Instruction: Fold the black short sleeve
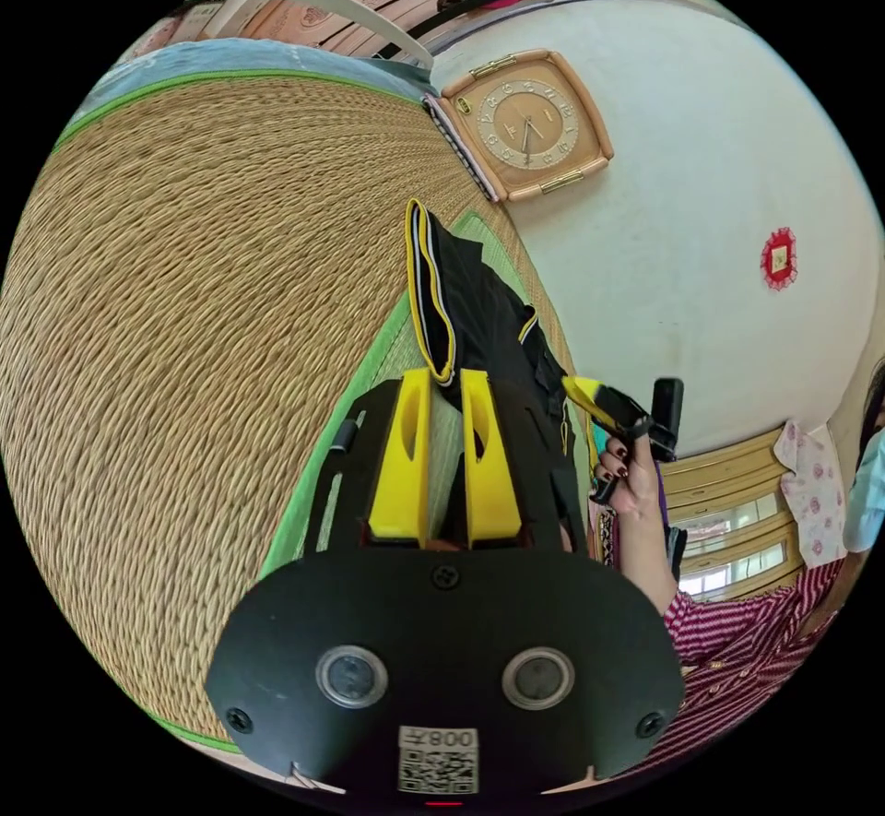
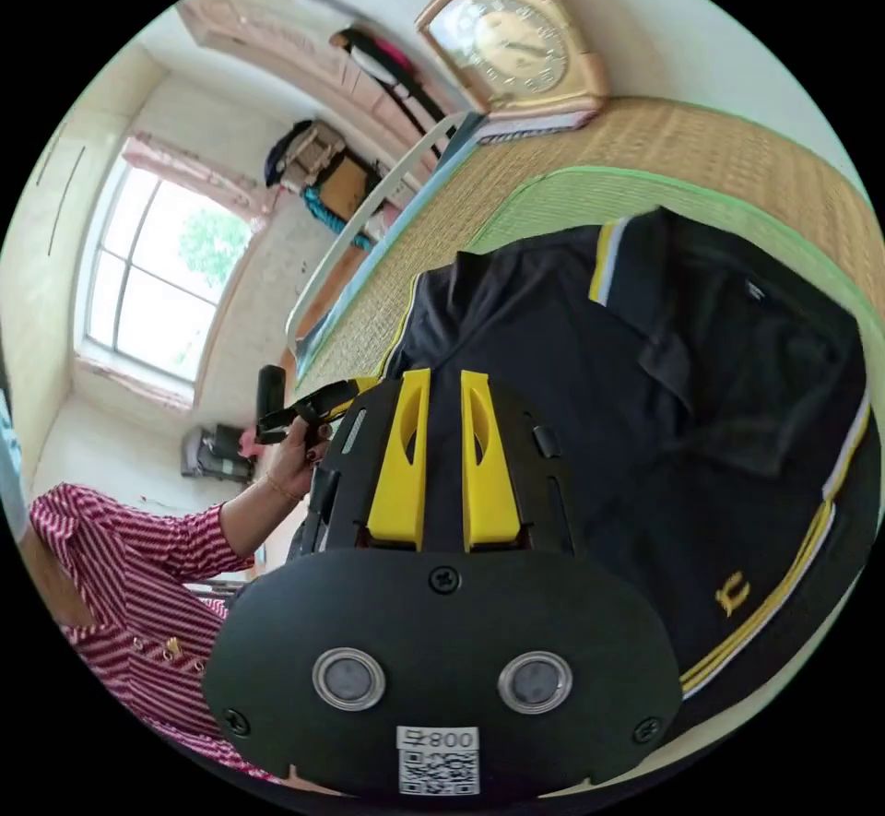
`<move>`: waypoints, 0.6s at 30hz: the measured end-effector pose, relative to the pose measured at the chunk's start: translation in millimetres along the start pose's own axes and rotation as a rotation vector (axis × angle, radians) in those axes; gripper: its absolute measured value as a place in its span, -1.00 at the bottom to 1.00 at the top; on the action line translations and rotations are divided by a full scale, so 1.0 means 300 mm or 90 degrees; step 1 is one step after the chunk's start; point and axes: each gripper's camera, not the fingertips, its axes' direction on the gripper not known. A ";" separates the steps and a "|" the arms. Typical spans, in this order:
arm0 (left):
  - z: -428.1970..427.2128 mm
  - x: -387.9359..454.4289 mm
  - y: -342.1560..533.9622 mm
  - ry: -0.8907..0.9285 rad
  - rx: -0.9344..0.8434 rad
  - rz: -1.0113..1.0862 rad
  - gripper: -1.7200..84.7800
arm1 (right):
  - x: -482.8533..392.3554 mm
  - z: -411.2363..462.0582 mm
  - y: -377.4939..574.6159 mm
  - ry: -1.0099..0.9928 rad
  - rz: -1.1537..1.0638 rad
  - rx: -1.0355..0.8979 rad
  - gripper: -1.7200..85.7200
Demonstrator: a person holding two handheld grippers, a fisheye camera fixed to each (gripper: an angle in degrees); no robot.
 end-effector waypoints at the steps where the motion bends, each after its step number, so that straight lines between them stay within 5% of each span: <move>1: -0.010 -0.029 -0.006 0.010 0.001 -0.001 -0.82 | -0.087 0.089 -0.119 0.019 -0.017 -0.025 -0.81; 10: -0.088 -0.228 -0.022 0.062 0.026 -0.004 -0.89 | -0.670 0.605 -0.759 0.177 -0.137 -0.149 -0.75; 18: -0.115 -0.319 -0.047 0.079 -0.003 0.027 -0.89 | -0.905 0.850 -0.947 0.328 -0.160 -0.194 -0.75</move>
